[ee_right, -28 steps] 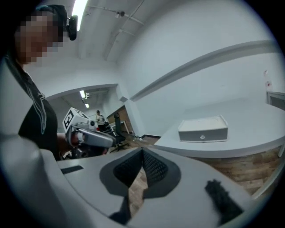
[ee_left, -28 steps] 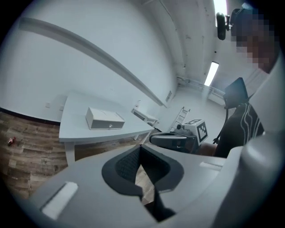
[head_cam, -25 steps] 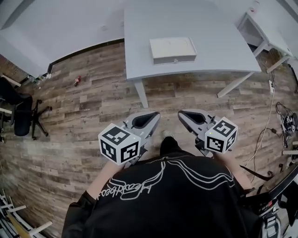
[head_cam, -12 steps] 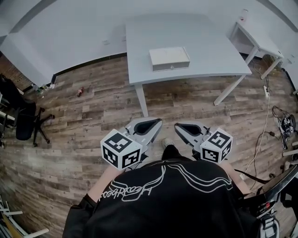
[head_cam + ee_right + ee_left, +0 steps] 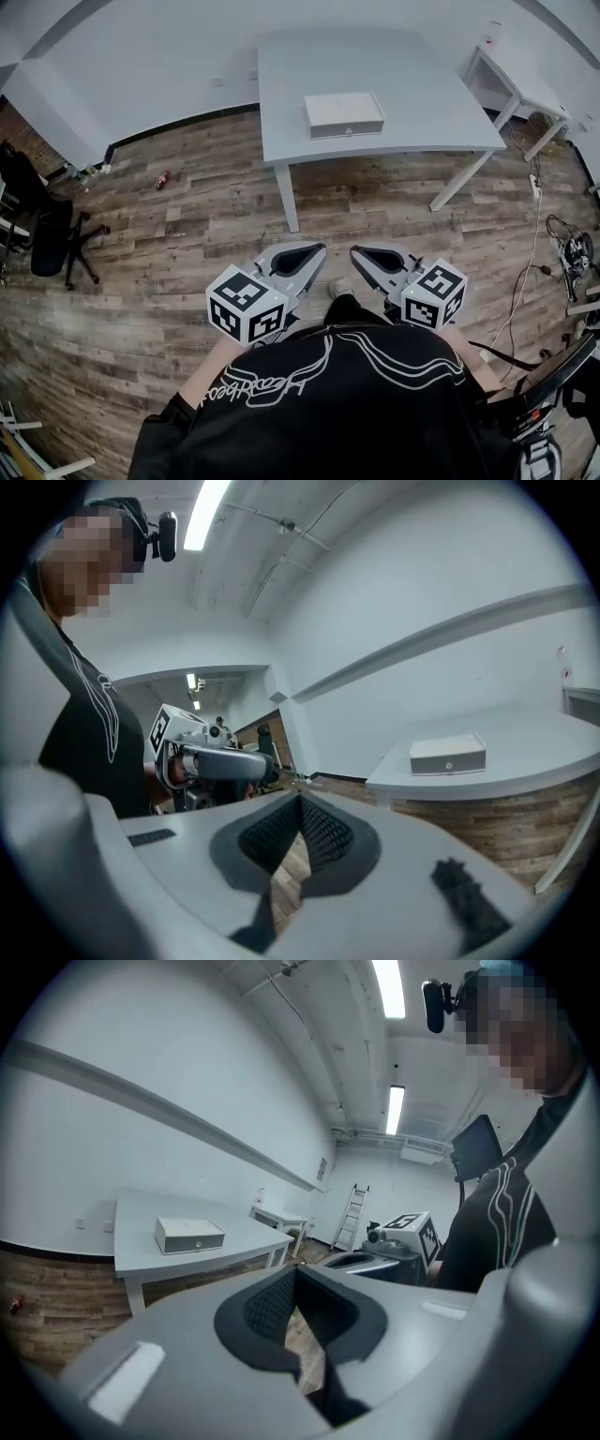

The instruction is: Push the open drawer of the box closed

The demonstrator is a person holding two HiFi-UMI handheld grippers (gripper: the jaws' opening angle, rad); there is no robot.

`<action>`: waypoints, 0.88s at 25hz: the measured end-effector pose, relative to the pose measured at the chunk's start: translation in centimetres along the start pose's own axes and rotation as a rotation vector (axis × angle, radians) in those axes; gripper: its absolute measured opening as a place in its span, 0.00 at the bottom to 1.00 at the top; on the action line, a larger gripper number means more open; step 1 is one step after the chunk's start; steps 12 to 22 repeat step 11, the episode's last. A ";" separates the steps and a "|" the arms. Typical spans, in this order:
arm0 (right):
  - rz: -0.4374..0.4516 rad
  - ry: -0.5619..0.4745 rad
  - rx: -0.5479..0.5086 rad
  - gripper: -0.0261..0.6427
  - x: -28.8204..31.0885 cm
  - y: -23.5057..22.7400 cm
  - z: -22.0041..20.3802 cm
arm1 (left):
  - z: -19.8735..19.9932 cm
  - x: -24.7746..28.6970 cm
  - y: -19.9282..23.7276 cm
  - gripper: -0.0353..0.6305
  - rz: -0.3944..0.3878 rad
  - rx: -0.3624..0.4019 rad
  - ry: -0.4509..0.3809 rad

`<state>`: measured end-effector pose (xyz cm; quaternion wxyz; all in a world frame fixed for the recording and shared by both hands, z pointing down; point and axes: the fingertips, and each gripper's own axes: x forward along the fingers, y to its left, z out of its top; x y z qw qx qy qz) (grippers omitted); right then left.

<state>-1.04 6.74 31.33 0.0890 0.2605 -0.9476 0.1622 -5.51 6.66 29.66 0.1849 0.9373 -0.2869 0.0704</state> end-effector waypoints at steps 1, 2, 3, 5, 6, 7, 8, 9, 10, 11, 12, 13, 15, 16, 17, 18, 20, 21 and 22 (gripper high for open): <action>-0.002 0.000 -0.003 0.05 0.0 0.1 0.0 | -0.1 -0.1 -0.1 0.06 -0.001 -0.001 0.000; -0.004 0.000 -0.006 0.05 0.0 0.3 0.0 | -0.1 -0.2 -0.2 0.06 -0.002 -0.002 0.000; -0.006 0.000 -0.009 0.05 -0.1 0.5 0.0 | -0.2 -0.3 -0.2 0.06 -0.002 -0.001 -0.001; -0.011 0.001 -0.013 0.05 -0.2 0.8 0.0 | -0.3 -0.4 -0.4 0.06 -0.006 -0.004 -0.003; -0.012 0.003 -0.013 0.05 -0.3 0.9 -0.1 | -0.3 -0.4 -0.6 0.06 -0.009 -0.008 -0.005; -0.011 0.005 -0.012 0.05 -0.3 1.0 -0.3 | -0.5 -0.5 -0.6 0.06 -0.012 -0.015 -0.007; -0.011 0.007 -0.010 0.05 -0.3 1.1 -0.4 | -0.6 -0.5 -0.7 0.06 -0.015 -0.022 -0.009; -0.010 0.008 -0.009 0.05 -0.3 1.2 -0.6 | -0.8 -0.5 -0.7 0.06 -0.018 -0.030 -0.010; -0.010 0.009 -0.007 0.05 -0.3 1.4 -0.7 | -0.9 -0.6 -0.8 0.06 -0.022 -0.037 -0.012; -0.010 0.009 -0.005 0.05 -0.3 1.5 -0.8 | -1.0 -0.6 -0.9 0.06 -0.025 -0.044 -0.014; -0.010 0.009 -0.005 0.05 -0.3 1.5 -0.8 | -1.0 -0.6 -0.9 0.06 -0.025 -0.044 -0.014; -0.010 0.009 -0.005 0.05 -0.3 1.5 -0.8 | -1.0 -0.6 -0.9 0.06 -0.025 -0.044 -0.014; -0.010 0.009 -0.005 0.05 -0.3 1.5 -0.8 | -1.0 -0.6 -0.9 0.06 -0.025 -0.044 -0.014; -0.010 0.009 -0.005 0.05 -0.3 1.5 -0.8 | -1.0 -0.6 -0.9 0.06 -0.025 -0.044 -0.014; -0.010 0.009 -0.005 0.05 -0.3 1.5 -0.8 | -1.0 -0.6 -0.9 0.06 -0.025 -0.044 -0.014; -0.010 0.009 -0.005 0.05 -0.3 1.5 -0.8 | -1.0 -0.6 -0.9 0.06 -0.025 -0.044 -0.014; -0.010 0.009 -0.005 0.05 -0.3 1.5 -0.8 | -1.0 -0.6 -0.9 0.06 -0.025 -0.044 -0.014; -0.010 0.009 -0.005 0.05 -0.3 1.5 -0.8 | -1.0 -0.6 -0.9 0.06 -0.025 -0.044 -0.014; -0.010 0.009 -0.005 0.05 -0.3 1.5 -0.8 | -1.0 -0.6 -0.9 0.06 -0.025 -0.044 -0.014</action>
